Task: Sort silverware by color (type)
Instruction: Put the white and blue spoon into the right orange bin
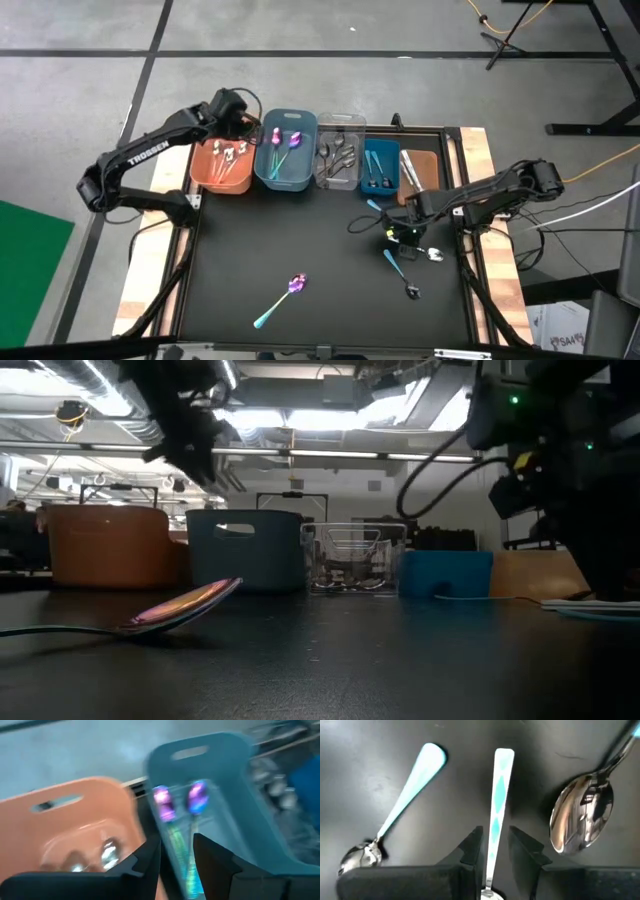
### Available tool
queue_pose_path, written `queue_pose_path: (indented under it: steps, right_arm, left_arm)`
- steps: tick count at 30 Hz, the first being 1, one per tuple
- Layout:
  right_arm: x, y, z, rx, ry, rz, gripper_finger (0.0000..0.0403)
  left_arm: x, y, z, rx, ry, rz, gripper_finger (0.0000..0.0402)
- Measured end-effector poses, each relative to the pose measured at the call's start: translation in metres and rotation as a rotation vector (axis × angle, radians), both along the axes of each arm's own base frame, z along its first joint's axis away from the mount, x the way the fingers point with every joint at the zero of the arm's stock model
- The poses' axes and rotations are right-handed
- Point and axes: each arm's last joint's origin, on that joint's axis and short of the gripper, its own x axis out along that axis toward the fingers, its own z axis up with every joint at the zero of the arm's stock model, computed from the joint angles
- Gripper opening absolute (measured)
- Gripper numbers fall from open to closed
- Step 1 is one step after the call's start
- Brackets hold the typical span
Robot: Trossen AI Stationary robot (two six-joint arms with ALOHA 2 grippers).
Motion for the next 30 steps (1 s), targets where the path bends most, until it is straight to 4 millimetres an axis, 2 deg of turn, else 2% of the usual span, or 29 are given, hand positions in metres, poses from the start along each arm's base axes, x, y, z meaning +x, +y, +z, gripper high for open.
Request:
queue_pose_path:
  steps: [8,17,20,25,30]
  right_arm:
    - [-0.01,-0.001,-0.015,-0.001,0.043,-0.082,0.0078]
    - [-0.014,-0.003,-0.023,-0.032,0.036,-0.109,0.0077]
    - [-0.015,-0.003,-0.023,-0.049,0.034,-0.108,0.0062]
    - [-0.015,-0.004,-0.024,-0.06,0.033,-0.107,0.0011]
    - [-0.014,-0.004,-0.023,-0.062,0.033,-0.105,0.0015]
  left_arm:
    - [0.031,-0.025,0.012,0.076,-0.096,-0.166,0.011]
    - [0.056,-0.06,0.017,0.128,-0.137,-0.306,0.011]
    - [0.063,-0.075,0.017,0.128,-0.137,-0.369,0.011]
    - [0.074,-0.105,0.012,0.124,-0.163,-0.496,0.011]
    - [0.08,-0.135,0.001,0.071,-0.196,-0.571,0.011]
